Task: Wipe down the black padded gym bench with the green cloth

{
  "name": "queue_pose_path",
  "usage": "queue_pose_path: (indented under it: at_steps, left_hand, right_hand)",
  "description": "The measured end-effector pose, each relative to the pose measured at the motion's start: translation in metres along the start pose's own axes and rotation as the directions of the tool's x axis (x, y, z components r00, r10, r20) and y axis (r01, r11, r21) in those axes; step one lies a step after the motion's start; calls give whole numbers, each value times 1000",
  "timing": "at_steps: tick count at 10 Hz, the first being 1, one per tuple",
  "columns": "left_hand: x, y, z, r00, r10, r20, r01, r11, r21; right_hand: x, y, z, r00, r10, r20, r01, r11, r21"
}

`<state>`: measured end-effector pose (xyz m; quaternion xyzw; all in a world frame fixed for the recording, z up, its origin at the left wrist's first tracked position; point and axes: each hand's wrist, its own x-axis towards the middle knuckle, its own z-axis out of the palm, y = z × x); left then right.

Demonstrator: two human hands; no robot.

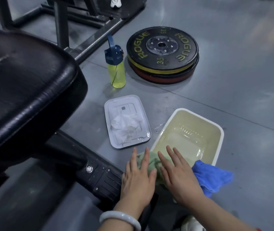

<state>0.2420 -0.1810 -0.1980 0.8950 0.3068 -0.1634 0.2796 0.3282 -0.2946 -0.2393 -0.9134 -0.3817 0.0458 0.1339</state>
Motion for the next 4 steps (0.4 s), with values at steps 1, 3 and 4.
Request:
queue_pose_path:
  at_steps: [1,3,4]
  left_hand:
    - [-24,5,-26,998,-10,-65,9,1000,-22]
    - [-93,7,-94,965,-12,-260,-22,992,-128]
    - [-137,5,-125,924,65,-376,-112,988,-105]
  right_hand:
    - [-2,-17,-32,998,-41,-37,43,998,39]
    - [-7,-71,-114,971,-170,-171,193,972,131]
    - [-25,-101,-157,948,-230,-220,276,938,209]
